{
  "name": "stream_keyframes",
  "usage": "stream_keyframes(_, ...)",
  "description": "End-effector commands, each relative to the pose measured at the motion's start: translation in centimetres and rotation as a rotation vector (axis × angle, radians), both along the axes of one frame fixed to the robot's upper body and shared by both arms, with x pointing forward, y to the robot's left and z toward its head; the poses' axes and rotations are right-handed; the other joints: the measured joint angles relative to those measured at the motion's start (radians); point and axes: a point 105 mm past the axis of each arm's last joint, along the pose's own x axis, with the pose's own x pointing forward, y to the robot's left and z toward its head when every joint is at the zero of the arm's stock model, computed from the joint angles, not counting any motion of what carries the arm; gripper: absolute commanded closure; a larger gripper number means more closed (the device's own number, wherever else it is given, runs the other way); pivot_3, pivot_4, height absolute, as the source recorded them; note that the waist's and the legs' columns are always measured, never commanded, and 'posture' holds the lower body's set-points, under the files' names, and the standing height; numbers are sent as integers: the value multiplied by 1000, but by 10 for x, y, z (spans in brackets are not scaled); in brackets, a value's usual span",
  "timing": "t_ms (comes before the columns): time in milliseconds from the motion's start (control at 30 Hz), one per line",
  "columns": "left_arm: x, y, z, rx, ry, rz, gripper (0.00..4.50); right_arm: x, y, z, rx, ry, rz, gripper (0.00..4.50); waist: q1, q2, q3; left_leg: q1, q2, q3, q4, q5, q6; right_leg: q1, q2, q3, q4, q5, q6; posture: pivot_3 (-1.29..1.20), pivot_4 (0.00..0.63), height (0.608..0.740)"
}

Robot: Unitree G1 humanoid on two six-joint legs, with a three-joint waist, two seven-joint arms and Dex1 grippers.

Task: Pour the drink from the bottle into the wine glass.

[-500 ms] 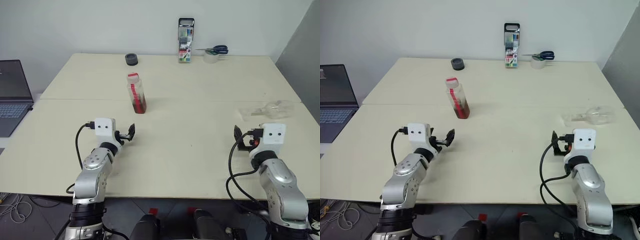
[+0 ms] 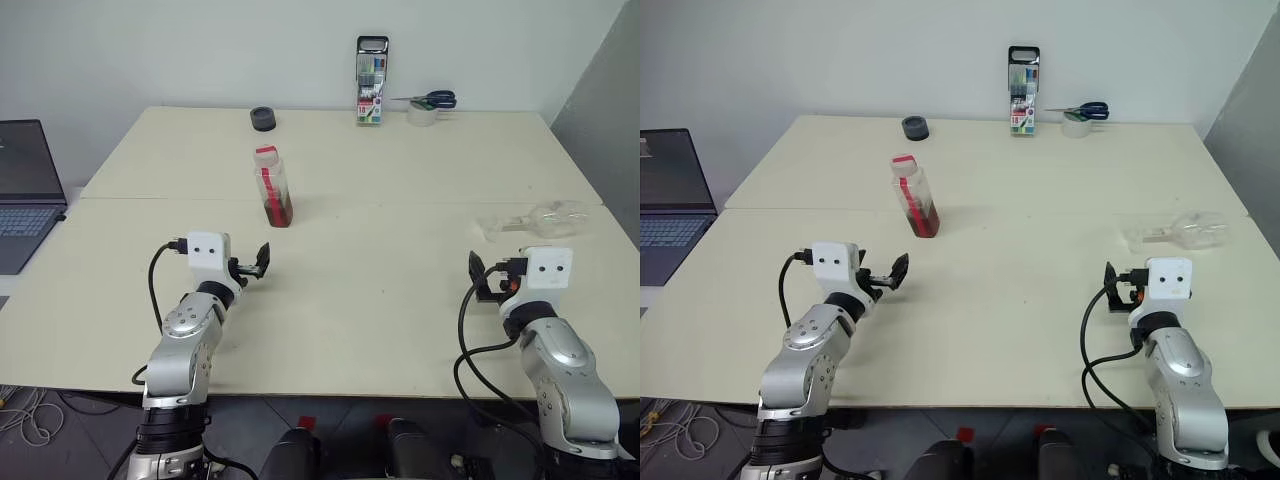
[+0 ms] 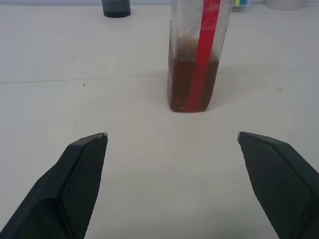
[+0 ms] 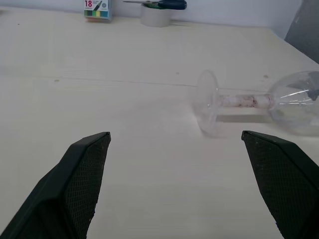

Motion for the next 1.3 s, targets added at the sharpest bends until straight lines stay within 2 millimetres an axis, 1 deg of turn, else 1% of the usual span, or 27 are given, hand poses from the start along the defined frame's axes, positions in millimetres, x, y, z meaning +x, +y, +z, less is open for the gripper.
stream_keyframes(33, 2, -4, 24, 22, -97, -9, 23, 3, 4, 18, -23, -63, 36, 0, 0, 0, 0, 0, 0, 0, 0, 0, 0, 0, 0, 0, 0, 0, 0, 0, 150, 740)
stream_keyframes(100, 3, -4, 26, 22, -103, -5, 23, 8, 6, 29, -11, -91, 56, 0, -1, 0, 0, 0, 0, 0, 0, 0, 0, 0, 0, 0, 0, 0, 0, 0, 150, 740)
stream_keyframes(167, 4, -4, 27, 19, -106, -2, 23, 18, 12, 52, -16, -149, 123, 0, -3, 0, 0, 0, 0, 1, 0, 0, 0, 0, 0, 0, 0, 0, 0, 0, 150, 740)
stream_keyframes(200, 5, -4, 27, 18, -107, -3, 23, 26, 22, 74, -8, -191, 217, 0, -4, 0, 0, 0, 0, 1, 0, 0, 0, 0, 0, 0, 0, 0, 0, 0, 150, 740)
stream_keyframes(233, 6, -6, 27, 18, -108, -5, 23, 29, 33, 92, 0, -211, 333, 0, -7, 1, 1, 1, 0, 1, 1, 0, 0, 0, 1, 0, 0, 0, 0, 0, 150, 740)
stream_keyframes(267, 6, -6, 27, 19, -109, -7, 23, 30, 41, 103, 7, -220, 411, 0, -10, 2, 2, 1, 0, 2, 1, 0, 0, 0, 1, -1, 0, 0, 0, 0, 150, 740)
stream_keyframes(300, 7, -7, 27, 22, -109, -10, 23, 28, 51, 113, 17, -217, 517, 0, -11, 2, 2, 1, -1, 3, 1, 0, 1, 0, 1, -1, 0, 0, 0, 0, 150, 740)
stream_keyframes(333, 8, -9, 27, 23, -111, -14, 23, 21, 63, 121, 53, -188, 663, 0, -11, 2, 2, 1, 0, 2, 0, 0, 1, 0, 1, -2, 0, 0, 0, 0, 150, 740)
stream_keyframes(367, 9, -9, 28, 26, -115, -18, 23, 9, 75, 127, 89, -147, 826, 0, -10, 2, 2, 1, 1, 0, 0, 0, 1, 2, 1, -3, -1, 0, 0, 0, 150, 740)
stream_keyframes(400, 10, -10, 29, 28, -119, -19, 23, 1, 81, 131, 95, -116, 920, 0, -8, 1, 2, 0, 1, -2, 0, 0, 2, 2, 1, -4, -2, 0, 0, 0, 150, 740)
stream_keyframes(433, 11, -10, 29, 26, -121, -17, 23, -2, 82, 132, 90, -94, 954, 0, -5, 1, 2, -1, 1, -3, -1, -1, 2, 3, 1, -6, -3, 0, -1, 0, 150, 740)
stream_keyframes(500, 12, -11, 31, 23, -127, -13, 23, -1, 82, 129, 68, -71, 960, 0, 0, 1, 2, -2, 1, -4, -1, -1, 3, 4, 0, -7, -7, 0, -1, 0, 150, 740)
stream_keyframes(567, 13, -11, 32, 20, -132, -5, 23, 1, 86, 125, 59, -60, 966, 0, 3, 1, 2, -3, 0, -3, 0, -3, 7, 4, -1, -6, -8, 0, 0, 0, 150, 740)
stream_keyframes(767, 17, -9, 39, 27, -150, 18, 23, 2, 100, 121, 75, -73, 974, 0, 4, 1, 2, -2, -1, 0, 1, -3, 7, 4, -2, -3, -10, 2, 3, 0, 150, 740)
stream_keyframes(967, 34, -10, 52, 20, -177, 26, 23, 5, 101, 120, 75, -97, 942, 0, 4, 1, 2, -3, -1, 0, 1, -3, 7, 4, -2, -3, -11, 2, 3, 0, 150, 740)
stream_keyframes(1300, 68, -24, 68, 43, -225, -19, 23, 11, 98, 120, 78, -120, 884, 0, 4, 1, 2, -3, -1, 1, 1, -3, 6, 3, -1, -4, -10, 2, 3, 0, 150, 740)
